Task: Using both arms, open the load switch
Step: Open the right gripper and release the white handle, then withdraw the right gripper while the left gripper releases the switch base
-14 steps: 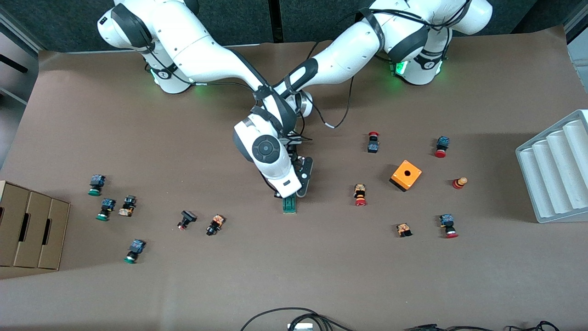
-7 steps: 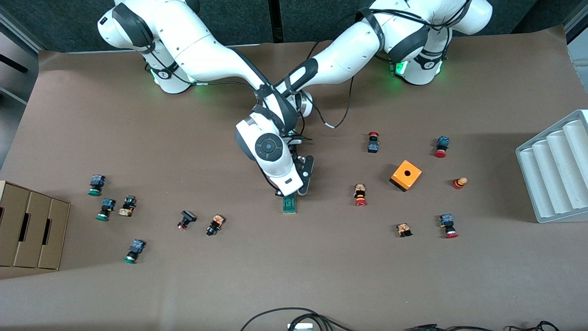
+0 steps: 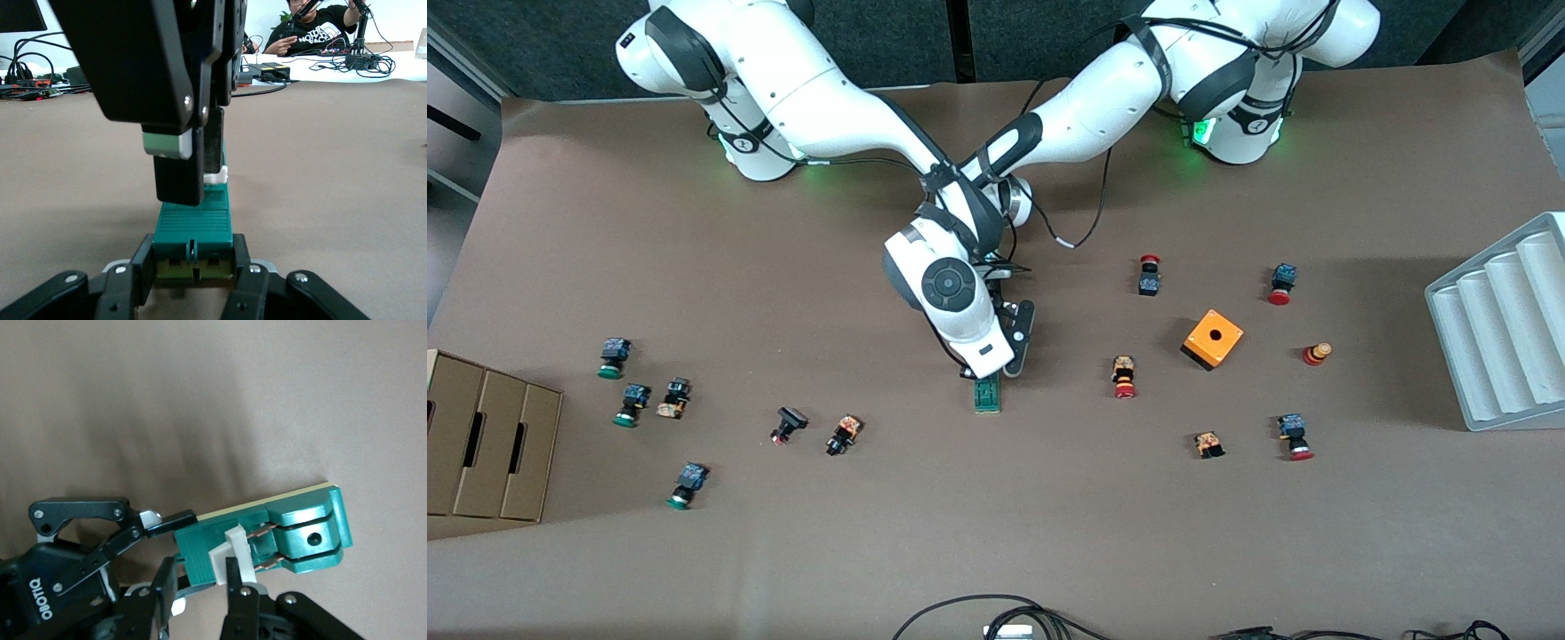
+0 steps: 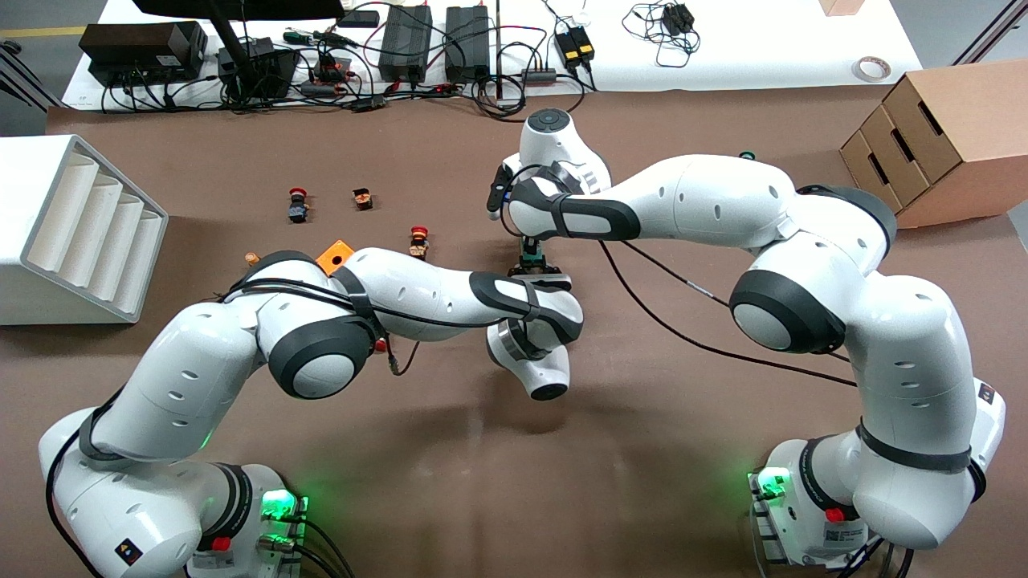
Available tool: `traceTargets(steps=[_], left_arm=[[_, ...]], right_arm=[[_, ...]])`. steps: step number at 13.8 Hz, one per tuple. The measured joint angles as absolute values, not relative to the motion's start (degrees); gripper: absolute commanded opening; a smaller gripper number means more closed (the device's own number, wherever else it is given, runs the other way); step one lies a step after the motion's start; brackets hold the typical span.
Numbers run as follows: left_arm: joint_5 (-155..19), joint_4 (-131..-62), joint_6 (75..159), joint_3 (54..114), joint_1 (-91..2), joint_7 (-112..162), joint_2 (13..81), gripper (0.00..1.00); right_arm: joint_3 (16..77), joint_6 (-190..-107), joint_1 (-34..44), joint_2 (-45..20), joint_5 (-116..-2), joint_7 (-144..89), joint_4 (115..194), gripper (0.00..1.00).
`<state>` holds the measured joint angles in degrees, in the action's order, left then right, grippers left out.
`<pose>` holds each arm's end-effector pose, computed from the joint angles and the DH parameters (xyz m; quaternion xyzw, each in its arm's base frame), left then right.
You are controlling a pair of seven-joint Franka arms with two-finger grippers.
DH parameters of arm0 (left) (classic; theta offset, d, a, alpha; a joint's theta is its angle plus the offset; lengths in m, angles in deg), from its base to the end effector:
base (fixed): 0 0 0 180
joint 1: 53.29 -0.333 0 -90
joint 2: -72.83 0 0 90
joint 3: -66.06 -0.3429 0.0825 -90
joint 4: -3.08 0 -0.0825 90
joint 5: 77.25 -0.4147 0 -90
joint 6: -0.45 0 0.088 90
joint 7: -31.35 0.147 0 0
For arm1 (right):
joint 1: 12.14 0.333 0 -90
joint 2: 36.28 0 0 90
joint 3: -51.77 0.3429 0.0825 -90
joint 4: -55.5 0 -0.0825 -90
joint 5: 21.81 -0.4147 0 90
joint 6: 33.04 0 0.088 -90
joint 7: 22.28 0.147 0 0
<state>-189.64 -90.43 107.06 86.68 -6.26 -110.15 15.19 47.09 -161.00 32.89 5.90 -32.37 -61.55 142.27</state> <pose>0.3909 -0.5984 0.0363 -0.8128 -0.0034 -0.5821 0.0234 0.5605 0.5015 0.1883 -0.7965 -0.6029 0.0071 0.0447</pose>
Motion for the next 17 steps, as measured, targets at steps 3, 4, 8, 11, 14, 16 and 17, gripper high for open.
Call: traceTargets(steps=[3,4,8,11,14,16,17], left_arm=[[-189.6,-90.4,107.1,86.7,-6.3,-110.2,15.2,0.44],[-189.6,-90.4,107.1,86.7,-6.3,-110.2,15.2,0.44],[-189.6,-90.4,107.1,86.7,-6.3,-110.2,15.2,0.44],[-189.6,-90.4,107.1,86.7,-6.3,-110.2,15.2,0.45],[-189.6,-90.4,107.1,86.7,-6.3,-110.2,15.2,0.79],[-189.6,-89.9,107.9,86.5,-6.3,-110.1,15.1,1.0],[-189.6,-89.5,108.3,86.4,-6.3,-110.1,15.1,1.0]], right_arm=[[47.1,-161.4,33.0,6.0,-32.4,-61.5,142.5,0.37],[47.1,-161.5,33.0,6.0,-32.4,-61.5,142.6,0.37],[47.1,-161.7,33.0,5.8,-32.4,-61.5,142.5,1.0],[46.1,-161.8,32.9,4.5,-32.4,-61.4,142.0,1.0],[44.8,-160.5,32.5,2.2,-32.4,-61.4,142.0,1.0],[43.5,-157.9,32.3,-0.2,-32.4,-61.4,141.8,1.0],[42.9,-156.7,32.1,-1.8,-32.4,-61.3,141.8,1.0]])
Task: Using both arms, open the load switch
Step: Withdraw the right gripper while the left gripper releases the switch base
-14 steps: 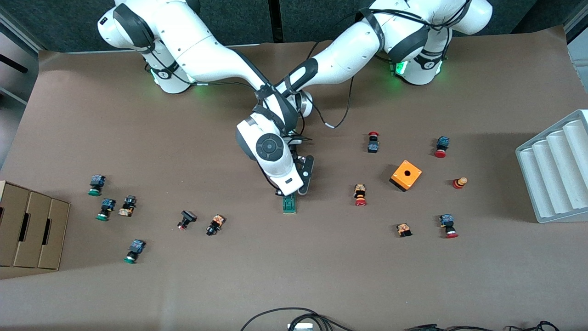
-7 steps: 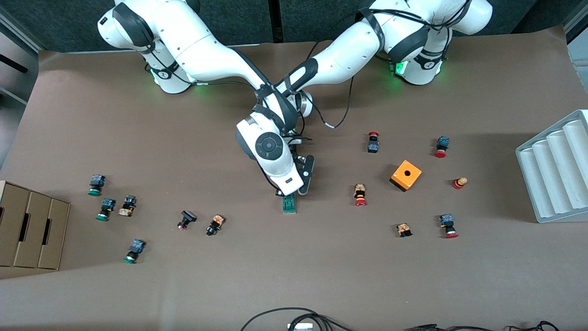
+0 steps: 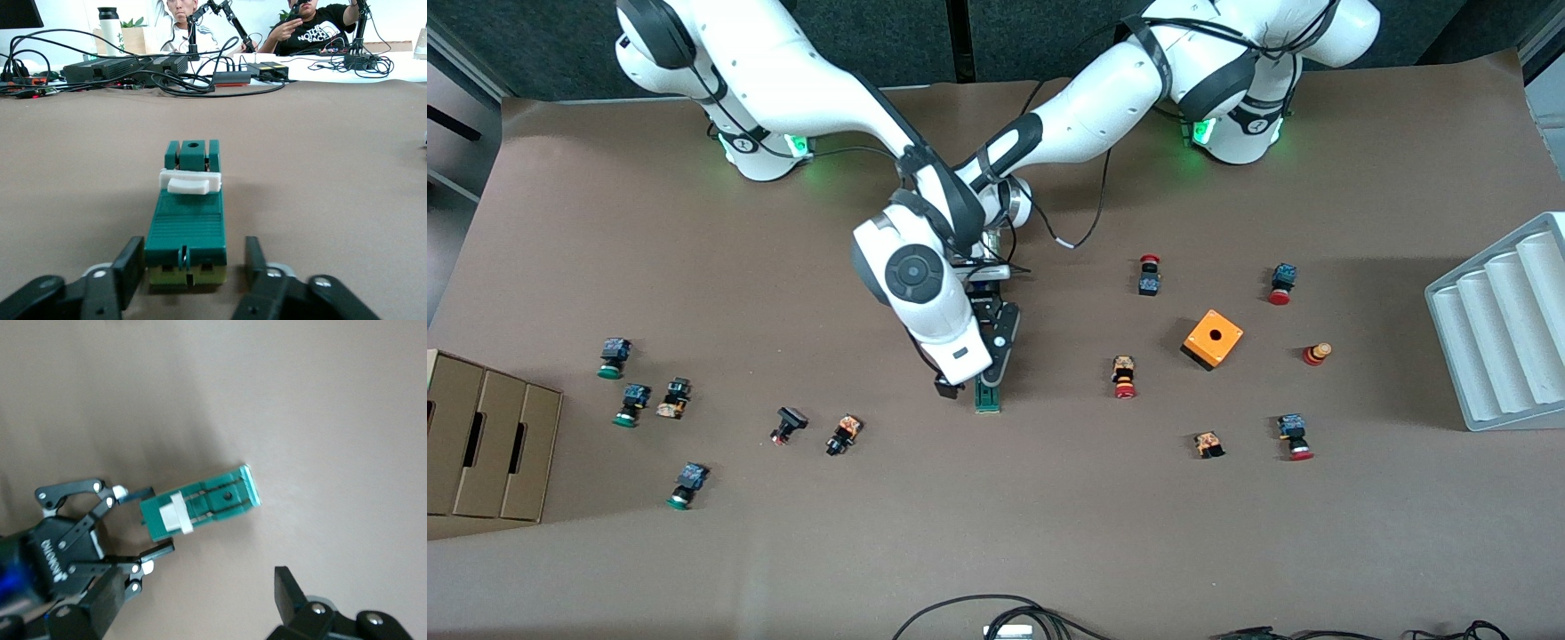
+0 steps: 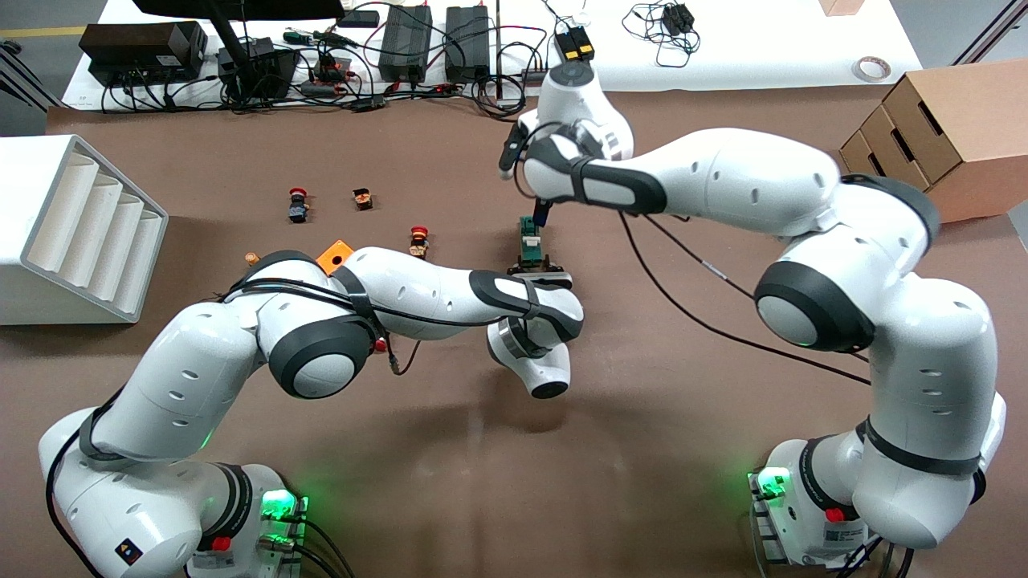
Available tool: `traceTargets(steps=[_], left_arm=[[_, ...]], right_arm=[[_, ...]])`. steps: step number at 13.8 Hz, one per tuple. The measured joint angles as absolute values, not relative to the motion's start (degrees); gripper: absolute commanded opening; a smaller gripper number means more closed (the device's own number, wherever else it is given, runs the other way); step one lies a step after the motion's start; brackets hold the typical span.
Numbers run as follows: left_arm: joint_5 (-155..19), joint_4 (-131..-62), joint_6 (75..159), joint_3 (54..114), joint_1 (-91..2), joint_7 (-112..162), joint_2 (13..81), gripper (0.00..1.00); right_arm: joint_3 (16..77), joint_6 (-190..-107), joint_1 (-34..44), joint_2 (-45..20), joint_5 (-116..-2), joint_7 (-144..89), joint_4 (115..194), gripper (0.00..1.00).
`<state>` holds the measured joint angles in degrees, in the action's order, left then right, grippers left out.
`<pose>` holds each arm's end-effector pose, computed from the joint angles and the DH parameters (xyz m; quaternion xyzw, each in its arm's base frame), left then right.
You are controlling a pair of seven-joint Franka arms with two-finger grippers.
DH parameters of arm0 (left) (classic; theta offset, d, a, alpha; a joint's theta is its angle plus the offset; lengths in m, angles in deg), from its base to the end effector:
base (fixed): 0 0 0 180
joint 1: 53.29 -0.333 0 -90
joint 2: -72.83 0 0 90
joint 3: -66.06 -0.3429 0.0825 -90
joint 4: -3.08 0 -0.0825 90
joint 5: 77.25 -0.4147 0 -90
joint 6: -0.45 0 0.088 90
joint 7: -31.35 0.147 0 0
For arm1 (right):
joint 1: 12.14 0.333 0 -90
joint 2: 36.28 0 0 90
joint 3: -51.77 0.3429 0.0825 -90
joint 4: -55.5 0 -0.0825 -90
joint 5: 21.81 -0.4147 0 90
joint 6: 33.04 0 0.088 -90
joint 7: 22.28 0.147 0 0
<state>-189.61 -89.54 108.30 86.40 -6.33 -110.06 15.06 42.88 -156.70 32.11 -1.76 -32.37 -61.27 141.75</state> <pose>0.3959 -0.6019 0.0381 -0.8153 -0.0051 -0.5788 0.0176 0.5995 0.4624 0.2894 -0.8161 -0.5761 -0.0306 0.0337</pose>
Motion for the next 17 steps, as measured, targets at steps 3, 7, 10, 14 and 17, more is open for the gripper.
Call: traceTargets(steps=[3,7,10,14,17], left_arm=[[-189.6,-89.1,108.7,86.3,-6.4,-109.9,14.9,1.0],[-186.2,-88.2,109.0,86.5,-6.4,-106.7,15.0,1.0],[-180.1,-86.3,112.3,86.8,-6.3,-101.6,16.3,1.0],[-170.5,-85.7,114.7,86.8,-6.3,-90.7,20.0,1.0],[-164.7,-85.7,114.8,86.9,-6.3,-81.4,21.7,1.0]], right_arm=[[42.0,-155.5,30.2,-4.9,-32.4,-59.2,141.8,1.0],[41.6,-154.7,29.3,-8.4,-32.4,-46.7,141.7,1.0],[41.5,-153.7,29.3,-10.6,-32.3,-37.6,141.7,1.0],[40.9,-149.6,28.0,-13.0,-32.1,-24.3,141.7,1.0],[40.7,-145.9,22.9,-15.1,-32.0,-22.7,141.7,1.0]])
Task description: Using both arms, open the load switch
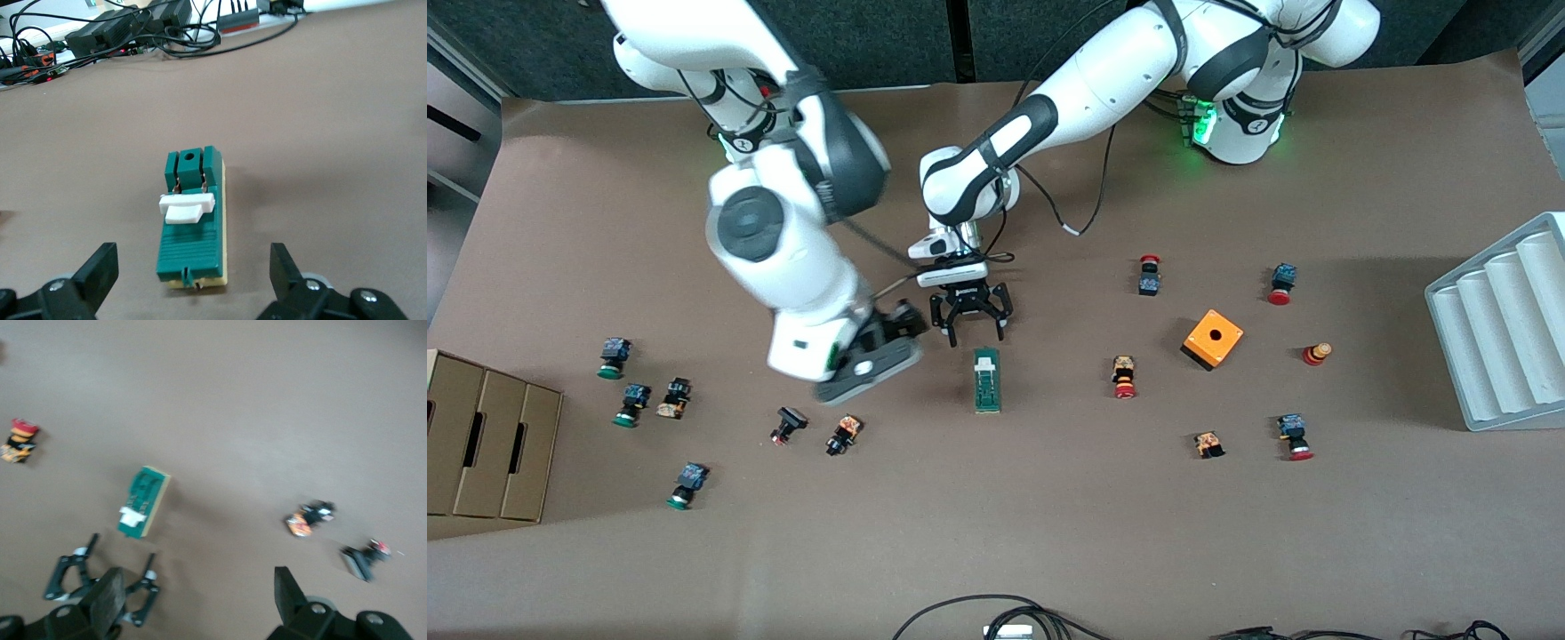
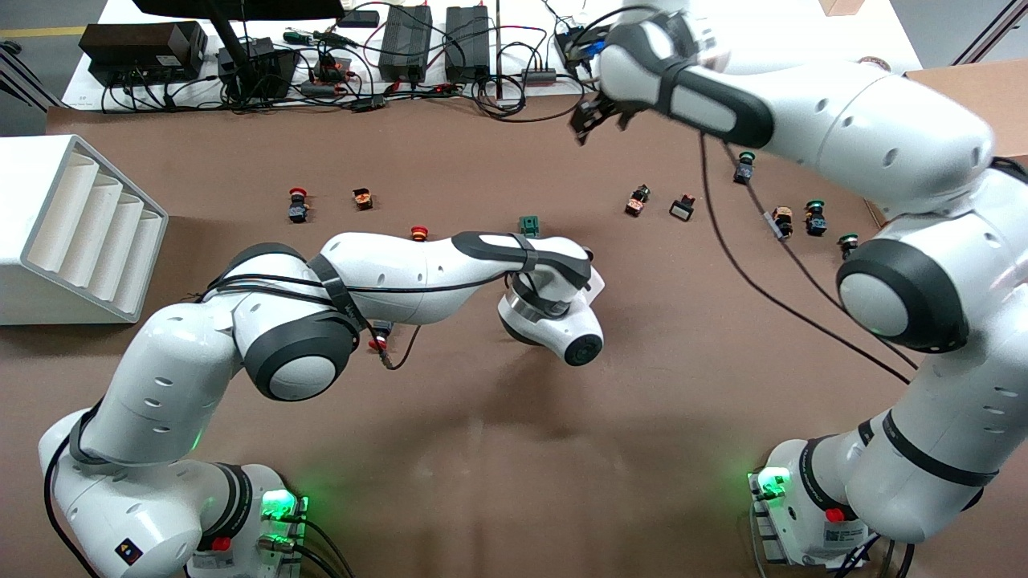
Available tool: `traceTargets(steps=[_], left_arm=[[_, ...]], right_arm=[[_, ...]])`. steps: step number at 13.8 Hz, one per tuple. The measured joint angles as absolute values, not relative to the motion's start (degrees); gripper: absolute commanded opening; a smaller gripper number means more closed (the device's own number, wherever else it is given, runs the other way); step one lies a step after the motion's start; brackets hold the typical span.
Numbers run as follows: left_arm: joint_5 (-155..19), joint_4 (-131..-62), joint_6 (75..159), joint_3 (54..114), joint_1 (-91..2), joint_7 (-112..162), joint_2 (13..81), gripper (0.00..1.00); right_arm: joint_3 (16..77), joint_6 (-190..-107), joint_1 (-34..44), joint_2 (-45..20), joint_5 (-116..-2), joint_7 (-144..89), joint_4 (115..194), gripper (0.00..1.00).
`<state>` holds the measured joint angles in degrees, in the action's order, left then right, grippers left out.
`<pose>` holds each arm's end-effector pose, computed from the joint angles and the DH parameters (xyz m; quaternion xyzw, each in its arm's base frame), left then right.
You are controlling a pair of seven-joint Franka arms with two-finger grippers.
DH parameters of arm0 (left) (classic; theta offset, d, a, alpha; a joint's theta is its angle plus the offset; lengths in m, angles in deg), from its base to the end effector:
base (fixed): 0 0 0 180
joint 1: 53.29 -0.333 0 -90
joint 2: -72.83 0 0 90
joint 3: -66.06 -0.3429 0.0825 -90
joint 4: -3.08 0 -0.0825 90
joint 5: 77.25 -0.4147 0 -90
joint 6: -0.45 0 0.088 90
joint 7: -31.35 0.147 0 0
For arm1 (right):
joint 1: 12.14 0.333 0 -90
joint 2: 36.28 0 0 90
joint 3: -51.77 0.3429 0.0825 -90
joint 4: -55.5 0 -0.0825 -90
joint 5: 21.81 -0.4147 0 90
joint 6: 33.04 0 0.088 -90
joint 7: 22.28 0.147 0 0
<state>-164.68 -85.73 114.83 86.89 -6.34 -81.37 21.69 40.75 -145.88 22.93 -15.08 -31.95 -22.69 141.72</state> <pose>0.4007 -0.6270 0.1143 -0.8861 0.0381 -0.4470 0.1168 0.6453 0.3261 0.4439 -0.9793 -0.1897 -0.0398 0.0583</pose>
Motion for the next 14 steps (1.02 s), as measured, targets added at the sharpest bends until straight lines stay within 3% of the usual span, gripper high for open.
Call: traceTargets(steps=[11,14], left_arm=[[-136.9,-85.6,114.8,86.7,-8.9,-27.8,31.9,1.0],[-129.6,-85.5,114.5,86.6,-11.2,-11.4,34.8,1.0]], right_arm=[[39.5,-144.9,3.3,-16.1,-30.1,-22.5,142.0,1.0],[36.4,-144.8,1.6,-16.3,-30.1,-22.5,141.9,1.0]])
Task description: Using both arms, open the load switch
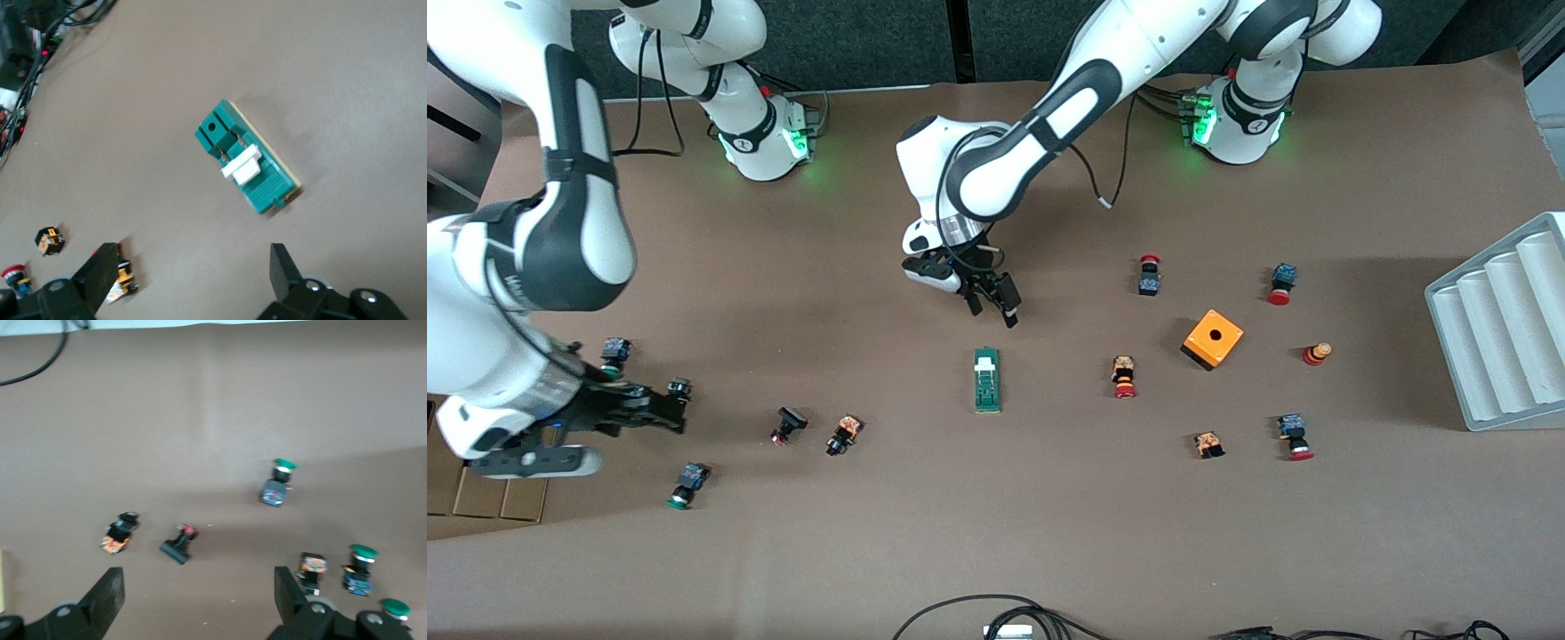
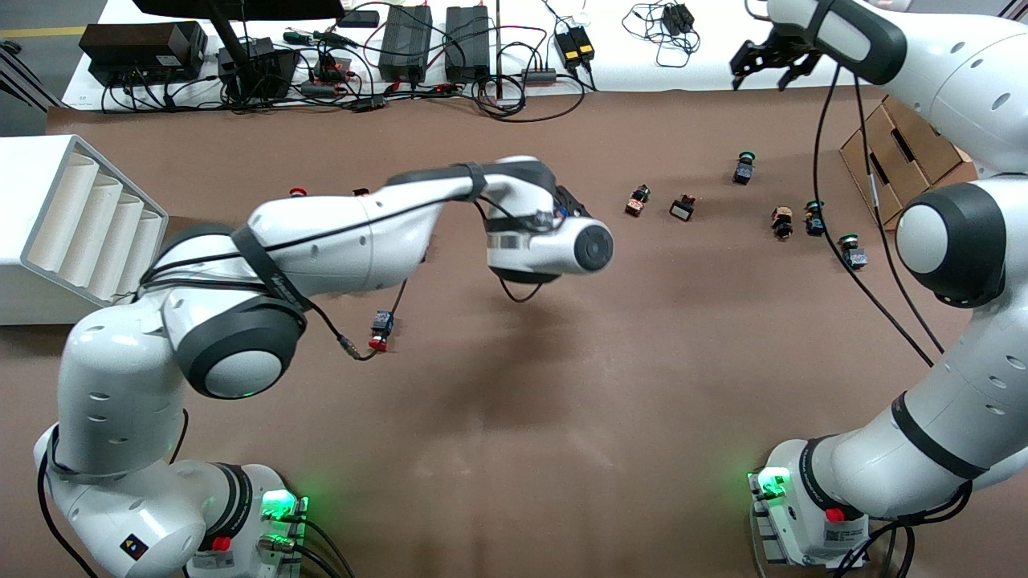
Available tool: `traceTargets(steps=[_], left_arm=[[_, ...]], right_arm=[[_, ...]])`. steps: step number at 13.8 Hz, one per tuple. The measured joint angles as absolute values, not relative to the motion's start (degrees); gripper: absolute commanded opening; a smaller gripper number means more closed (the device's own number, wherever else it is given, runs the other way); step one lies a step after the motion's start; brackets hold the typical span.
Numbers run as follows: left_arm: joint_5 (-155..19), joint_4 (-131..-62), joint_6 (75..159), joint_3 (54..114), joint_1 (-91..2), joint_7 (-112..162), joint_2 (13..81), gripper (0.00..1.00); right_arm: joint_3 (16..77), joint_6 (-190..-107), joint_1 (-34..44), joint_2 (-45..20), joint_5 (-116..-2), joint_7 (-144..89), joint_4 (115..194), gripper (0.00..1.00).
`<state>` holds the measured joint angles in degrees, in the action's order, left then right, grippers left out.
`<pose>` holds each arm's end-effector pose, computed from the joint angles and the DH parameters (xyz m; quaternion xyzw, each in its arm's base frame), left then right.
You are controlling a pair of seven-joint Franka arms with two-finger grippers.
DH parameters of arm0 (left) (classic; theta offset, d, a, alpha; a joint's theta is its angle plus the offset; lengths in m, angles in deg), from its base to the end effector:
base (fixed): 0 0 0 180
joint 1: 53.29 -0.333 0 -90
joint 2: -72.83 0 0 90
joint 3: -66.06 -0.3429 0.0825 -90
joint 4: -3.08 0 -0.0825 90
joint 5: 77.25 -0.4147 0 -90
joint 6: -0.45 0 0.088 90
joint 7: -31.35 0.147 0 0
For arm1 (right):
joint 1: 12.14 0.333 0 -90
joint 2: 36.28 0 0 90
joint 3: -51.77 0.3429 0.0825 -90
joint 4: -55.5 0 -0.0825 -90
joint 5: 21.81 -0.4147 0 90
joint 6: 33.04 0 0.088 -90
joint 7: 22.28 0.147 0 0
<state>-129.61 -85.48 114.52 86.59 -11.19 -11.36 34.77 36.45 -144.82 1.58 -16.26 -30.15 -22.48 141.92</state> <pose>0.4370 -0.5975 0.2472 -0.8902 0.3505 -0.1821 0.2270 0.7165 0.0175 0.4579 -0.9980 0.0255 -0.0534 0.0233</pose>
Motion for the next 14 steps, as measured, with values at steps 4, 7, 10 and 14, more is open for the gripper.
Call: traceTargets(steps=[4,7,10,14], left_arm=[[-117.4,-85.3,113.6,86.4,-16.4,6.2,40.9,1.0],[-105.9,-85.1,110.6,86.1,-22.6,19.5,46.9,1.0],[-96.9,-85.0,106.7,86.0,-29.4,28.0,52.5,1.0],[-88.6,-79.7,95.1,85.7,-38.2,32.0,56.8,1.0]], right_arm=[[33.5,-143.1,1.6,-17.9,-30.1,-22.5,141.9,1.0],[32.6,-142.6,1.6,-18.9,-30.1,-22.4,141.8,1.0],[32.5,-138.5,1.7,-21.2,-30.1,-22.4,141.6,1.0],[31.8,-136.7,1.6,-23.2,-30.1,-22.4,141.6,1.0]])
